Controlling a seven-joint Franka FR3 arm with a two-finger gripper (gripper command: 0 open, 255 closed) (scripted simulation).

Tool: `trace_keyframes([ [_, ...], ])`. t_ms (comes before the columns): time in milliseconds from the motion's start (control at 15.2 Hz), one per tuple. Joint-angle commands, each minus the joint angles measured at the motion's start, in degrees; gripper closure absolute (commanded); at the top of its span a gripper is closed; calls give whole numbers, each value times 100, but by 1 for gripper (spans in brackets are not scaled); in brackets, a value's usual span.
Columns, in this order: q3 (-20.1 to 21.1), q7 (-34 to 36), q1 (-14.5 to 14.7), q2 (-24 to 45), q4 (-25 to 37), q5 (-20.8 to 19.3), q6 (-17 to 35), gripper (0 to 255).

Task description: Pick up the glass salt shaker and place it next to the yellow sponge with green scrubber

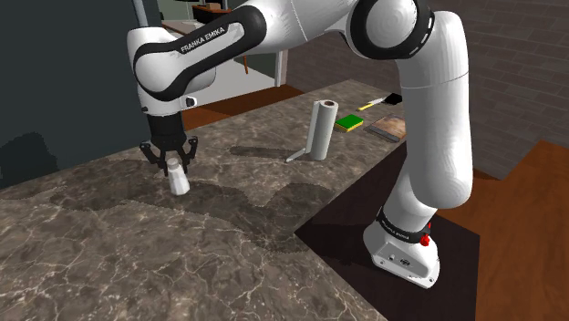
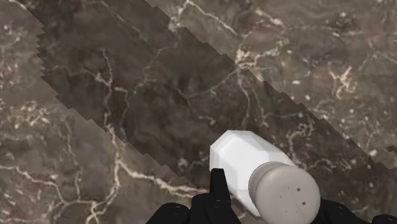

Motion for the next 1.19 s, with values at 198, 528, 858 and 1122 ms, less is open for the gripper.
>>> trace_keyframes([
  [198,1,1,3,6,0,0,-4,255],
  [528,23,27,-12,-141,177,32,-322,255],
  [858,41,58,-22,-263,391,58,-650,255],
  [1122,53,87,-25,-339,591,74,-921,255],
])
